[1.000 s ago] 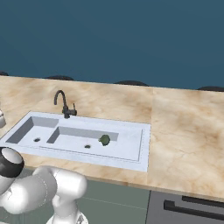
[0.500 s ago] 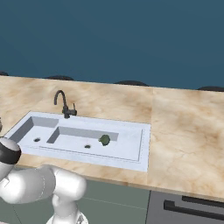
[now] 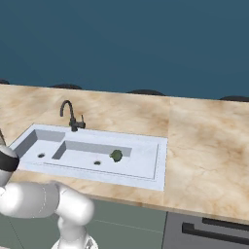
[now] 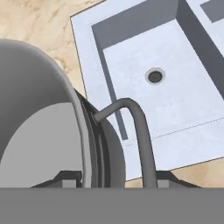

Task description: Dump the broccoli from the pot into the sink. Then turn on the water and wash the broccoli. Then turn off the water and put the broccoli back in the pot.

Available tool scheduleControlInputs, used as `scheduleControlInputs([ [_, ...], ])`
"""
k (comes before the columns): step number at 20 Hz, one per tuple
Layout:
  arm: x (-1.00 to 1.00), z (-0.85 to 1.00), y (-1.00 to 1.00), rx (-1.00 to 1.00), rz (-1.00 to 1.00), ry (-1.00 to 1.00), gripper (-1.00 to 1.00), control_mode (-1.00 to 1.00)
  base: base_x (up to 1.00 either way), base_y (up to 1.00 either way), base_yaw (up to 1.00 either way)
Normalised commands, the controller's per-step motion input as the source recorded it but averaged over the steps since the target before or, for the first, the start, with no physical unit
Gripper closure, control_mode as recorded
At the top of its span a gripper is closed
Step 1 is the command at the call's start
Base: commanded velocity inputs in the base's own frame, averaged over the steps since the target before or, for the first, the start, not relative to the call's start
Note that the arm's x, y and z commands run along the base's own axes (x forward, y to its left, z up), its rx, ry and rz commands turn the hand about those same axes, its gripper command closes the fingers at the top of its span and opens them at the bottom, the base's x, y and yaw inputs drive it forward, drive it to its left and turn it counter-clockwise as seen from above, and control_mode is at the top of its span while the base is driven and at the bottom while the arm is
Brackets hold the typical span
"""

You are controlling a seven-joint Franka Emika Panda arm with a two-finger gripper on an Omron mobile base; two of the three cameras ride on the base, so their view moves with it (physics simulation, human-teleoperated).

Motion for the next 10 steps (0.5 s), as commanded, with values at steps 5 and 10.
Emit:
scheduleControlInputs([
  [5,0.2,-0.31,0.17,0.0,0.0,0.0,1.0,-1.0,0.0,0.0,0.0],
  [10,0.2,-0.29,0.24,0.0,0.0,0.0,1.0,-1.0,0.0,0.0,0.0],
])
